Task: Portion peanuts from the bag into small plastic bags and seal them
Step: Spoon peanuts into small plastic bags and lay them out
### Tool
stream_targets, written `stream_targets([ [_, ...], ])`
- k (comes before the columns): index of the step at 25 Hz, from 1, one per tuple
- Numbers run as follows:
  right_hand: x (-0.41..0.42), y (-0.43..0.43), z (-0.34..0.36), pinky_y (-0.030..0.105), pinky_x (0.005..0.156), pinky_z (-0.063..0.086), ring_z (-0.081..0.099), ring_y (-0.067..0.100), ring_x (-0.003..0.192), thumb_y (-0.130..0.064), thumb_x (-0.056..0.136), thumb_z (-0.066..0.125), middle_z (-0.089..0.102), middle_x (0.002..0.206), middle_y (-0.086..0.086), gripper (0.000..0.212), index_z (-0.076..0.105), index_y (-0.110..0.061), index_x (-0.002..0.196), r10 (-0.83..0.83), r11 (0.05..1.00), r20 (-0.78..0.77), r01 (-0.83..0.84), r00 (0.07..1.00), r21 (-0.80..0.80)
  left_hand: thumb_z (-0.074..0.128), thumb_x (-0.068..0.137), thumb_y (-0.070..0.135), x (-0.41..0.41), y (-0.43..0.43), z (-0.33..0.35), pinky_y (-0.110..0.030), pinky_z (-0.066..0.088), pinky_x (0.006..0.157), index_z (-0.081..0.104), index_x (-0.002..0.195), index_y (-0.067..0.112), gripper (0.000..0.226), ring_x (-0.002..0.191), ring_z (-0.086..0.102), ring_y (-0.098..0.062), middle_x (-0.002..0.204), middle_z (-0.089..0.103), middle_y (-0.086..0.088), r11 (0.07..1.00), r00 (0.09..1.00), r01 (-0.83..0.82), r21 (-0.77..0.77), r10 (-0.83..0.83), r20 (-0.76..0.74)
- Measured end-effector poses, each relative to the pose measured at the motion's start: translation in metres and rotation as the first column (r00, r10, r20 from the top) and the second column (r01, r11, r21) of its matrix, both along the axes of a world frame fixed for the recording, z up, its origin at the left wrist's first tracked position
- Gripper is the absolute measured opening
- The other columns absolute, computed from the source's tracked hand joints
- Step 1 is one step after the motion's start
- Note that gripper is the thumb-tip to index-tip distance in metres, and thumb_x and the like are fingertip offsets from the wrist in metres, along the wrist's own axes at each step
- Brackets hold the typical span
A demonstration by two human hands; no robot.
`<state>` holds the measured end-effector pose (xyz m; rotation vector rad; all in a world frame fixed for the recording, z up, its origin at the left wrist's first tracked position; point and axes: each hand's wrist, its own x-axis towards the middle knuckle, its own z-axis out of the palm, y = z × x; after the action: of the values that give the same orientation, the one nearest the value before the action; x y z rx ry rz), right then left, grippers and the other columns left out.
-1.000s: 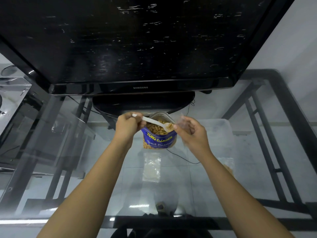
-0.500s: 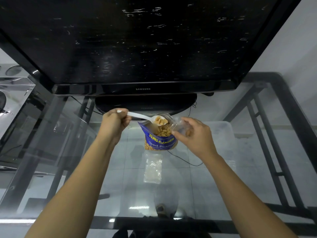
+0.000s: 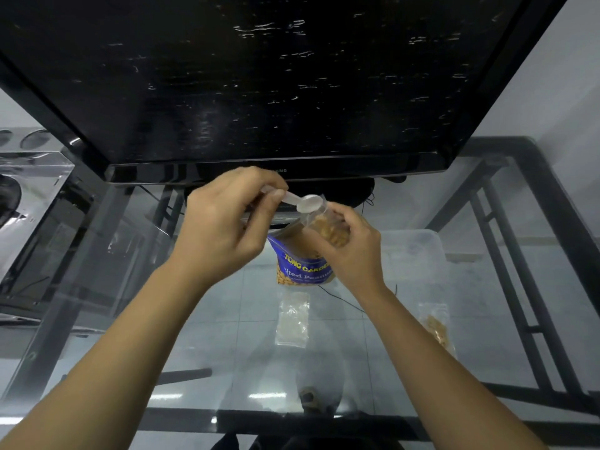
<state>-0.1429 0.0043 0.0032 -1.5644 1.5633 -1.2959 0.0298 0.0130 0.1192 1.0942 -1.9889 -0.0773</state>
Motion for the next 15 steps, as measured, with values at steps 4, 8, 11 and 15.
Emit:
stream_targets([
  [4,-0.007,0.005,0.002,0.019,0.076,0.053,0.061,0.000,0.084,-0.031,0.070,0.079,0.065,0.089,-0.012,0.048,0.061,-0.018,0.112,-0.034,0.999,0.045,0.033,0.998,0.021,0.055,0.089,0.017,0.013,-0.021,-0.016,-0.022,0.046,0.060,0.061,0.082,0.019,0.010,0.059,0.057,-0.009,0.064,0.060,0.007,0.949,0.843,-0.165,0.268,0.277,-0.462],
  [8,-0.020,0.018,-0.001,0.010,0.072,0.050,0.062,-0.003,0.081,-0.032,0.068,0.080,0.063,0.084,-0.021,0.043,0.062,-0.019,0.105,-0.085,0.995,0.093,0.080,0.992,0.054,0.059,0.085,0.022,0.004,-0.036,-0.086,-0.039,0.056,0.074,0.066,0.089,0.021,0.008,0.061,0.063,-0.010,0.065,0.066,0.000,0.685,0.858,-0.139,0.715,0.444,-0.258],
  [11,-0.031,0.026,-0.003,0.012,0.068,0.053,0.066,0.005,0.083,-0.034,0.069,0.079,0.067,0.088,-0.011,0.040,0.061,-0.017,0.101,-0.126,0.988,0.112,0.115,0.986,0.101,0.060,0.088,0.029,-0.006,-0.030,-0.106,-0.044,0.053,0.087,0.049,0.130,0.007,0.050,0.085,0.065,-0.024,0.083,0.066,-0.005,0.626,0.905,-0.325,0.709,0.424,0.040],
  [15,-0.044,0.038,-0.005,0.019,0.061,0.056,0.068,0.009,0.082,-0.035,0.070,0.079,0.069,0.090,-0.004,0.039,0.061,-0.015,0.098,-0.187,0.974,0.171,0.160,0.967,0.163,0.055,0.089,0.020,-0.027,0.002,-0.103,-0.028,0.044,0.088,0.044,0.133,0.006,0.047,0.101,0.055,-0.023,0.118,0.052,-0.014,0.808,0.874,-0.397,0.436,0.478,-0.090],
])
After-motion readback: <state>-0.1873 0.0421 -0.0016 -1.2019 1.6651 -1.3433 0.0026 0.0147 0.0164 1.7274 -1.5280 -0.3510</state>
